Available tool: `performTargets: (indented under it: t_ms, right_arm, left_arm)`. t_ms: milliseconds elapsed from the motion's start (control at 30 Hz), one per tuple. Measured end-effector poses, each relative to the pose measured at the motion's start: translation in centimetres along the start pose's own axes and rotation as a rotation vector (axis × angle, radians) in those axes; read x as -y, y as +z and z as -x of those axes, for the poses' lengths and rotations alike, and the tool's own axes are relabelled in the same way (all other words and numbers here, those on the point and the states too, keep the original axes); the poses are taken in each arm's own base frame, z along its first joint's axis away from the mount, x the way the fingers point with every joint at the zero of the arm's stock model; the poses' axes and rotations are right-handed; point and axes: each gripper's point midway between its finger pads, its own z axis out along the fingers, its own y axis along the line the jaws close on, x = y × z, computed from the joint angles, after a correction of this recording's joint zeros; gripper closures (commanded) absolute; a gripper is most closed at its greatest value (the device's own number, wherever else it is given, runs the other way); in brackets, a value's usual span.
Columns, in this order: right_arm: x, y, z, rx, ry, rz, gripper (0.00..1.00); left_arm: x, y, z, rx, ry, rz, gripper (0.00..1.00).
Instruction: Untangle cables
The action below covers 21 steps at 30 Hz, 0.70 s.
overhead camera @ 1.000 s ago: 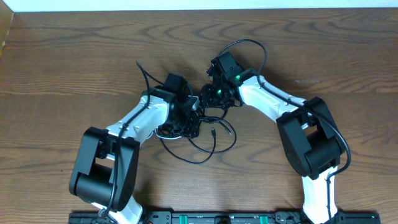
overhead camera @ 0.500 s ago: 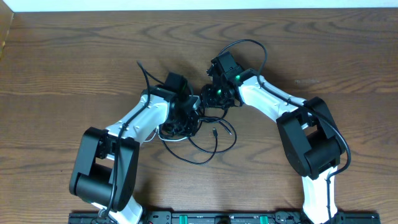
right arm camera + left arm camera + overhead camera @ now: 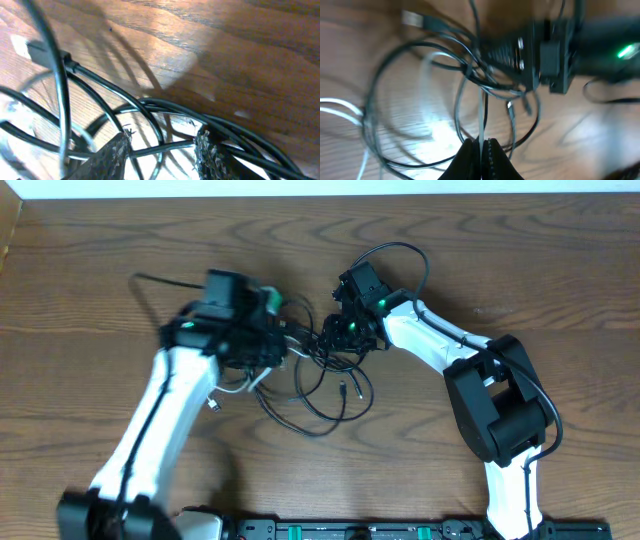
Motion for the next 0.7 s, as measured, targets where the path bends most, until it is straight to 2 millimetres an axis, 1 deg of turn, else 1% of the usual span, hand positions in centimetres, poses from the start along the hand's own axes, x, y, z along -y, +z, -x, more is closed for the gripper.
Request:
performTargets:
  t_ms: [100,133,333,433,567,700]
  right_arm:
    - [-0.1,0.0,0.0,0.002,-0.001,0.002,0.54]
    - [-0.1,0.0,0.1,0.002,-0.002,0.002,0.55]
    - [-0.1,0.0,0.1,0.003,-0.002,0.002,0.54]
    - [-0.1,0.0,0.1,0.004,-0.002,0.002,0.54]
    - [-0.1,0.0,0.1,0.003,-0.002,0.002,0.54]
    - [-0.1,0.1,0.1,0.003,-0.002,0.002,0.54]
  left_arm:
    - [-0.5,-3.0,1.2,0.103,-0.036,0.001,0.93]
    - [-0.6,-4.2,1.7,0.148,-0.041,0.002,0.93]
    - [-0.1,-9.8,2.8,0.340,-0.046,-0.007,0.93]
    - [0.1,-11.5,3.1,0.400,-0.052,-0.012,0.93]
    - [0.6,-12.5,3.1,0.427,-0.055,-0.024,0.92]
    - [2.3,-14.6,4.3,0.477,-0.027,-0.070,0.93]
